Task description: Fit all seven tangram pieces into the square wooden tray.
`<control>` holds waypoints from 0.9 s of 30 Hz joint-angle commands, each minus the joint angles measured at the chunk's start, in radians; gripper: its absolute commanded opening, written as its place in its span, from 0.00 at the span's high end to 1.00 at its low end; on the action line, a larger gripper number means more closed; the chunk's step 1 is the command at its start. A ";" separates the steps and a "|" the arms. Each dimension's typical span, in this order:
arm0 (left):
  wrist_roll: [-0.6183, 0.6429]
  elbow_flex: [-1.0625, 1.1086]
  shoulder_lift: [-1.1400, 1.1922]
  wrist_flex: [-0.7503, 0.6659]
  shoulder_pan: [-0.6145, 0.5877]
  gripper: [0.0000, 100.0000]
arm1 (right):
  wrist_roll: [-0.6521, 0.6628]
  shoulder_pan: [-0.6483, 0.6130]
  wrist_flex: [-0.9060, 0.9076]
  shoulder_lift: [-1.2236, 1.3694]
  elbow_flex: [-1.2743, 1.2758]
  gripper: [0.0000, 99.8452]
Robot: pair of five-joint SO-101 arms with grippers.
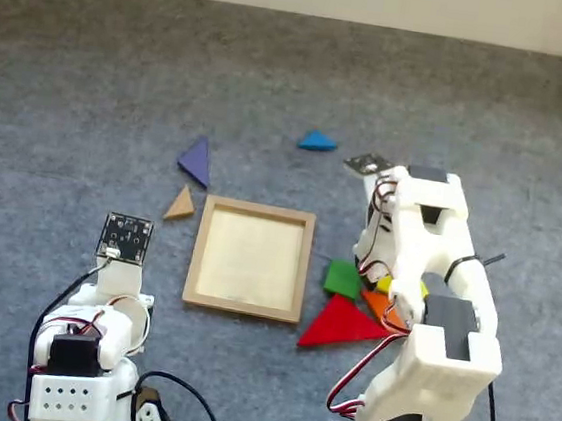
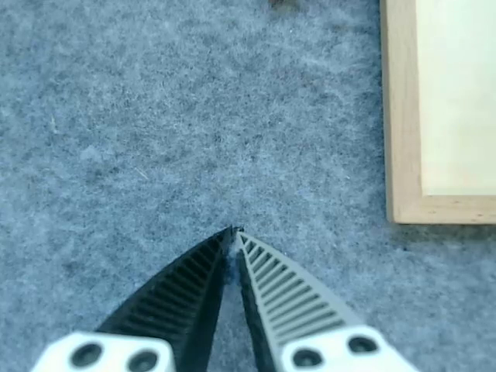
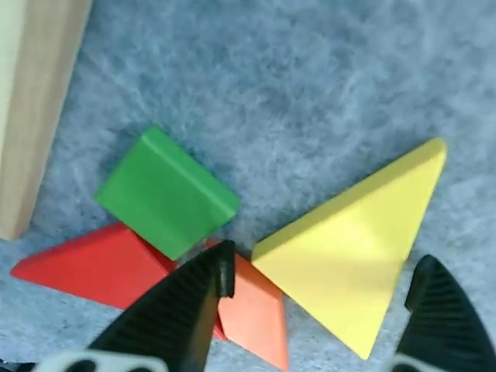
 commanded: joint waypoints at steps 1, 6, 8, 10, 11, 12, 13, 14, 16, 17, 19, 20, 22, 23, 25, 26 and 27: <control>0.008 0.021 -0.038 0.008 -0.008 0.99 | 0.014 0.027 -0.012 -0.012 -0.005 0.66; 0.008 0.021 -0.038 0.008 -0.008 0.99 | 0.017 0.039 -0.030 -0.010 -0.004 0.66; 0.008 0.021 -0.038 0.008 -0.008 0.99 | 0.064 0.050 -0.035 -0.010 0.016 0.66; 0.008 0.021 -0.038 0.008 -0.008 0.99 | 0.104 0.054 -0.058 -0.012 0.047 0.66; 0.008 0.021 -0.038 0.008 -0.008 0.99 | 0.107 0.058 -0.074 -0.012 0.064 0.66; 0.008 0.021 -0.038 0.008 -0.008 0.99 | 0.109 0.059 -0.096 -0.012 0.081 0.66; 0.008 0.021 -0.038 0.008 -0.008 0.99 | 0.110 0.061 -0.117 -0.012 0.096 0.66; 0.008 0.021 -0.038 0.008 -0.008 0.99 | 0.110 0.065 -0.131 -0.012 0.110 0.66; 0.008 0.021 -0.038 0.008 -0.008 0.99 | 0.110 0.067 -0.148 -0.012 0.122 0.66; 0.008 0.021 -0.038 0.008 -0.008 0.99 | 0.110 0.068 -0.154 -0.012 0.122 0.66; 0.008 0.021 -0.038 0.008 -0.008 0.99 | 0.106 0.068 -0.160 -0.013 0.120 0.66; 0.008 0.021 -0.038 0.008 -0.008 0.99 | 0.106 0.065 -0.160 -0.013 0.120 0.66; 0.008 0.021 -0.038 0.008 -0.008 0.99 | 0.106 0.062 -0.160 -0.015 0.120 0.66; 0.008 0.021 -0.038 0.008 -0.008 0.99 | 0.104 0.062 -0.160 -0.015 0.120 0.66; 0.008 0.021 -0.038 0.008 -0.008 0.99 | 0.071 0.062 -0.160 -0.015 0.120 0.66; 0.008 0.021 -0.038 0.008 -0.008 0.99 | 0.044 0.062 -0.160 -0.015 0.120 0.66; 0.008 0.021 -0.038 0.008 -0.008 0.99 | 0.028 0.062 -0.160 -0.015 0.120 0.66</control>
